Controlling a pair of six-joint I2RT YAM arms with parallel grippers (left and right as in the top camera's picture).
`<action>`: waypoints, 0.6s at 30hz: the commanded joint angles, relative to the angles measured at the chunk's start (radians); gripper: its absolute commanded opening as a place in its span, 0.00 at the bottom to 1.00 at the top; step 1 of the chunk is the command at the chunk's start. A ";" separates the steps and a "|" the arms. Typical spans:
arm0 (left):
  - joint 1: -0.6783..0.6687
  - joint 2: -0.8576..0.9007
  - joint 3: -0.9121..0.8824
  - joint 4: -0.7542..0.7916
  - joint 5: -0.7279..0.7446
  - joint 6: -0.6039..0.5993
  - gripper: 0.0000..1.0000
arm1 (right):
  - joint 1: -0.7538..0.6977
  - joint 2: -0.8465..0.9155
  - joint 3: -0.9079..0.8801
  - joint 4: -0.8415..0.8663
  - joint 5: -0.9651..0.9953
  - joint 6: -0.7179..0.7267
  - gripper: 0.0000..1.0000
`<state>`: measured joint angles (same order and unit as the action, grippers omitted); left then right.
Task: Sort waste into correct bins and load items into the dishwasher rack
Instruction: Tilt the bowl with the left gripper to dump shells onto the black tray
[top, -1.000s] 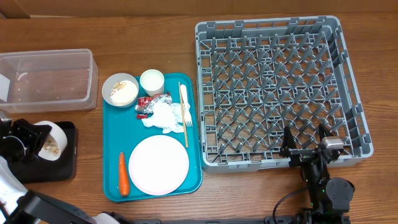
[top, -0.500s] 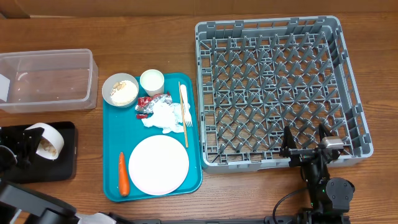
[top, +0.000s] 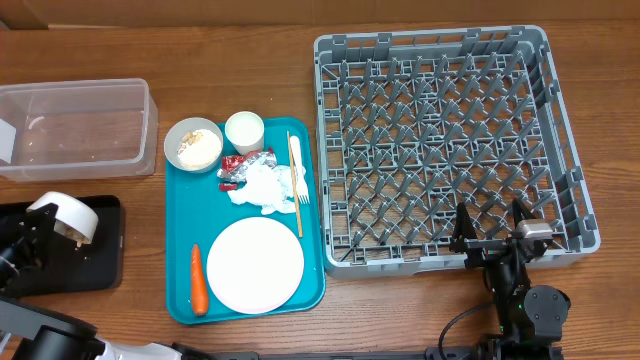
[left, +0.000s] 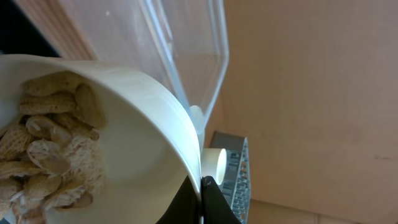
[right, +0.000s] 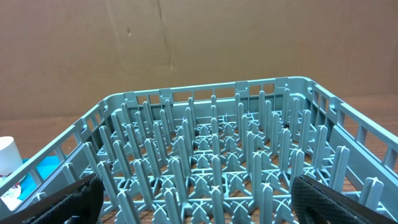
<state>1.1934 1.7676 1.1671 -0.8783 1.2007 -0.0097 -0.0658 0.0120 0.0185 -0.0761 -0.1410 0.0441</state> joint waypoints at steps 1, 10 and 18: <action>0.034 0.009 -0.007 -0.006 0.109 0.059 0.04 | -0.008 -0.009 -0.010 0.003 0.008 -0.008 1.00; 0.135 0.009 -0.010 -0.042 0.153 0.116 0.04 | -0.008 -0.009 -0.010 0.003 0.008 -0.008 1.00; 0.142 0.011 -0.035 -0.028 0.154 0.163 0.04 | -0.008 -0.009 -0.010 0.003 0.008 -0.008 1.00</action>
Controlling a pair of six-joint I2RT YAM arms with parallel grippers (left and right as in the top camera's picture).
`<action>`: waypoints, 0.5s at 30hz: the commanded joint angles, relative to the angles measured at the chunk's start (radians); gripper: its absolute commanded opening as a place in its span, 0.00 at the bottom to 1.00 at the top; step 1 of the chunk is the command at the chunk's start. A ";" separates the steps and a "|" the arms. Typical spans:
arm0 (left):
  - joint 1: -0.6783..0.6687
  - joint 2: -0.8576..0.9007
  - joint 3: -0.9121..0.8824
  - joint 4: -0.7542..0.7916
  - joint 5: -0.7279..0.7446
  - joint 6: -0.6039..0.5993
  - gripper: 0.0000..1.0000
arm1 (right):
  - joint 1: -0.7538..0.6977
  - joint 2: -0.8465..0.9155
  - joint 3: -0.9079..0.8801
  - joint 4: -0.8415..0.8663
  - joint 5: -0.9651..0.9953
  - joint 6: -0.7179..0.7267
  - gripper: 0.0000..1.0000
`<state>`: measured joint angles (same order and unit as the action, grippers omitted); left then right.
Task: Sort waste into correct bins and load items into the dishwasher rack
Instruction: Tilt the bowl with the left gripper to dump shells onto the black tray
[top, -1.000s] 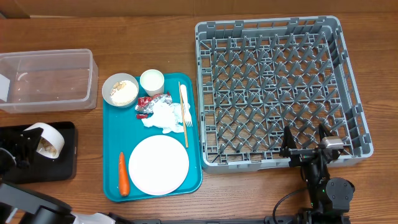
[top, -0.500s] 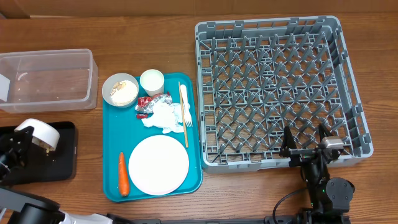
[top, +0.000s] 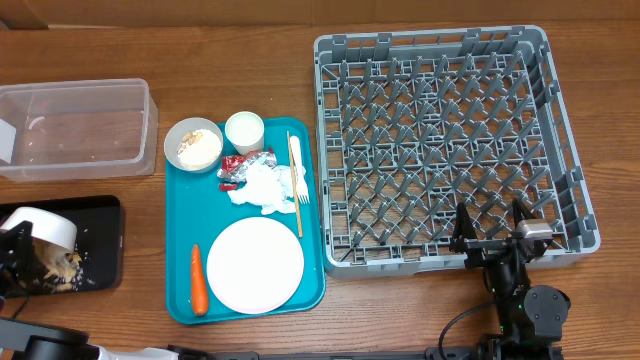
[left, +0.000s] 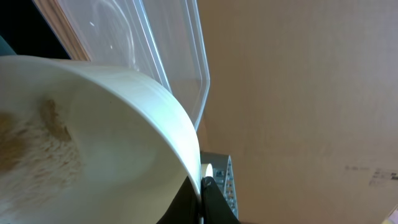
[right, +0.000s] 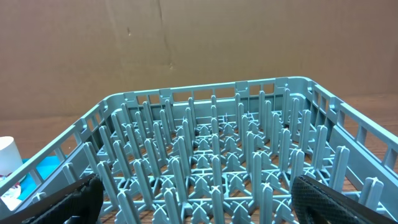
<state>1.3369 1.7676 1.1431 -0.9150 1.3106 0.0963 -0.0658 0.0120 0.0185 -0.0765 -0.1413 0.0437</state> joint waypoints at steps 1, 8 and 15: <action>-0.001 0.011 -0.011 0.012 0.049 0.057 0.04 | -0.008 -0.009 -0.010 0.004 0.009 -0.007 1.00; -0.001 0.011 -0.011 0.015 0.142 0.092 0.04 | -0.008 -0.009 -0.010 0.004 0.009 -0.007 1.00; -0.001 0.011 -0.011 0.027 0.114 0.090 0.04 | -0.008 -0.009 -0.010 0.004 0.009 -0.007 1.00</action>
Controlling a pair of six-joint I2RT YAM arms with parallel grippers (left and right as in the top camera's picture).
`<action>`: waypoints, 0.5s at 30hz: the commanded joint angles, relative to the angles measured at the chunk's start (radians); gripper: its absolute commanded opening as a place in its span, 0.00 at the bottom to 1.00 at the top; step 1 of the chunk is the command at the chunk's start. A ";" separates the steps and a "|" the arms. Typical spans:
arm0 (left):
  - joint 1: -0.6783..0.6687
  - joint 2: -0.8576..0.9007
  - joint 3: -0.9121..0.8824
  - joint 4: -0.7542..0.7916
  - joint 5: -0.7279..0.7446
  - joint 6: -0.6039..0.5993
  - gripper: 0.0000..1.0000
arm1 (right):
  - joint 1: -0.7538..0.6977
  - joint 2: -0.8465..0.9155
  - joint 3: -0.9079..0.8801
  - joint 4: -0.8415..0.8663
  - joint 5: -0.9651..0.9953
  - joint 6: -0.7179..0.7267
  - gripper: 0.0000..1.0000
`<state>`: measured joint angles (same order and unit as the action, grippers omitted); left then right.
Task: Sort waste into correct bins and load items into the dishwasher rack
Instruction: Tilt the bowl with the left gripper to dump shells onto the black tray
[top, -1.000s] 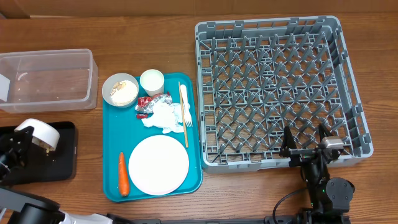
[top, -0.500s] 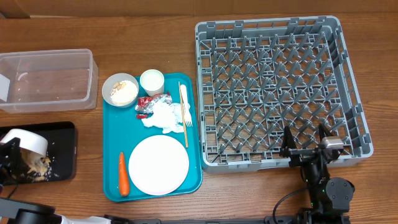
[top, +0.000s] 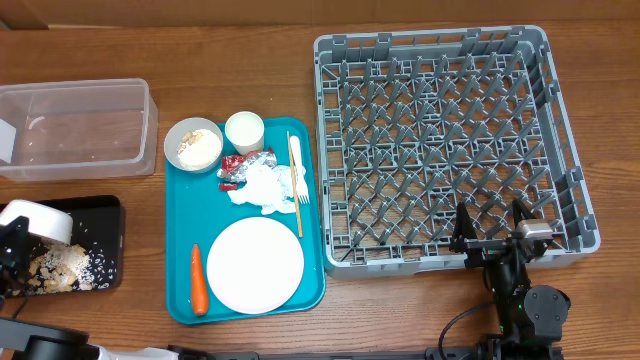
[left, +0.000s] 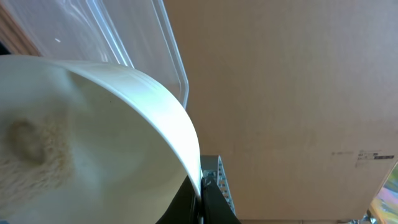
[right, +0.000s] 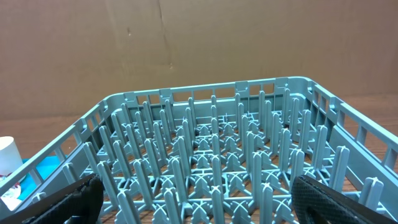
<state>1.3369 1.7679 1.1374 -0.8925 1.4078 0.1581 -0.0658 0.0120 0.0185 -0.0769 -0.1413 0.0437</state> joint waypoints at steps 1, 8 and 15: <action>-0.001 0.011 -0.005 0.003 -0.011 0.029 0.04 | -0.008 -0.009 -0.010 0.004 0.009 -0.007 1.00; -0.002 0.011 -0.005 0.010 0.006 0.029 0.04 | -0.008 -0.009 -0.010 0.004 0.009 -0.007 1.00; -0.004 0.011 -0.005 0.006 0.061 0.067 0.04 | -0.008 -0.009 -0.010 0.004 0.009 -0.007 1.00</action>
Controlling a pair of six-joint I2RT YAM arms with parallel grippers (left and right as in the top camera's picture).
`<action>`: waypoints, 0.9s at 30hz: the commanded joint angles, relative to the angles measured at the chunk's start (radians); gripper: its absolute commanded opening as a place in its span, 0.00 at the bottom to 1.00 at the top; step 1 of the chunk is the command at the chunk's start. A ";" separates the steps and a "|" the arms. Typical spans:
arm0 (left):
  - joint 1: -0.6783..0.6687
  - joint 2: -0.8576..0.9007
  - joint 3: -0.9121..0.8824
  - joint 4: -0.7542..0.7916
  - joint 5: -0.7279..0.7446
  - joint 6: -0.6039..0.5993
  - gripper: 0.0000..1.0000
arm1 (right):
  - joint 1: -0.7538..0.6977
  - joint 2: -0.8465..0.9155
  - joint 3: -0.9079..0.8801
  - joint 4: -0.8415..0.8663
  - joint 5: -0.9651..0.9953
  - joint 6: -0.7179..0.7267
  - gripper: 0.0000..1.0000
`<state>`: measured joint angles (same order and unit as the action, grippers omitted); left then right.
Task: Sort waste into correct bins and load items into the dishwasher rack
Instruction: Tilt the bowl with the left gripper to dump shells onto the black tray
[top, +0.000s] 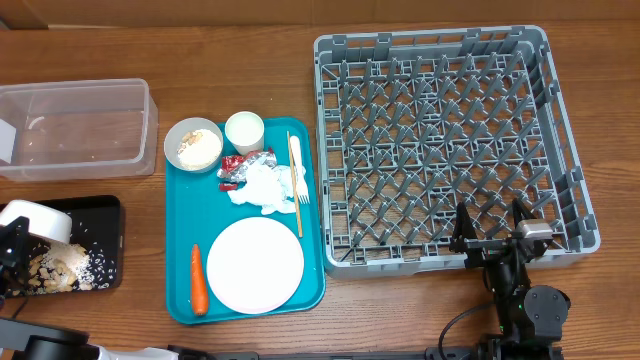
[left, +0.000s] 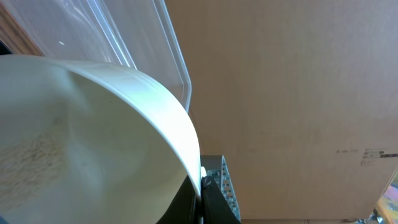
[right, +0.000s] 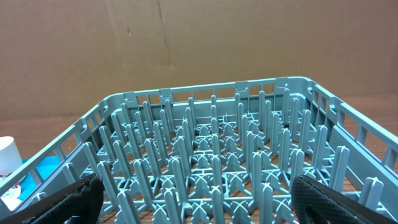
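My left gripper is shut on the rim of a white bowl, tipped on its side over the black bin at the table's left edge. Only a faint dusting of crumbs clings inside the bowl. A pile of shells and crumbs lies in the bin. The grey dishwasher rack stands on the right with nothing in it. My right gripper hangs open at the rack's near edge, apart from it.
A teal tray holds a second bowl of food, a cup, crumpled wrappers and napkin, a wooden fork, a white plate and a carrot. A clear plastic bin stands behind the black one.
The crumb residue inside the tipped bowl has thinned. The bowl, the pile in the black bin and both arms stand almost where they were.
My left gripper first held the bowl full of shells over the bare black bin. Then the bowl was tipped and shells lay in the bin. Later the pile had grown and the bowl held only crumbs, as now. My right arm stayed still.
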<state>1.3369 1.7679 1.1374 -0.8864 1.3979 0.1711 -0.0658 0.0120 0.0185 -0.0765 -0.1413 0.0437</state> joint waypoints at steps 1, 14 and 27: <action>-0.006 0.011 -0.005 0.003 0.108 0.084 0.04 | -0.008 -0.009 -0.010 0.004 0.009 -0.007 1.00; -0.015 0.011 -0.005 0.056 0.042 0.000 0.04 | -0.008 -0.009 -0.010 0.004 0.009 -0.007 1.00; -0.036 0.010 -0.005 0.071 0.088 -0.051 0.04 | -0.008 -0.009 -0.010 0.004 0.009 -0.007 1.00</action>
<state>1.3216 1.7679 1.1374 -0.8143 1.4769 0.1513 -0.0658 0.0120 0.0185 -0.0765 -0.1413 0.0437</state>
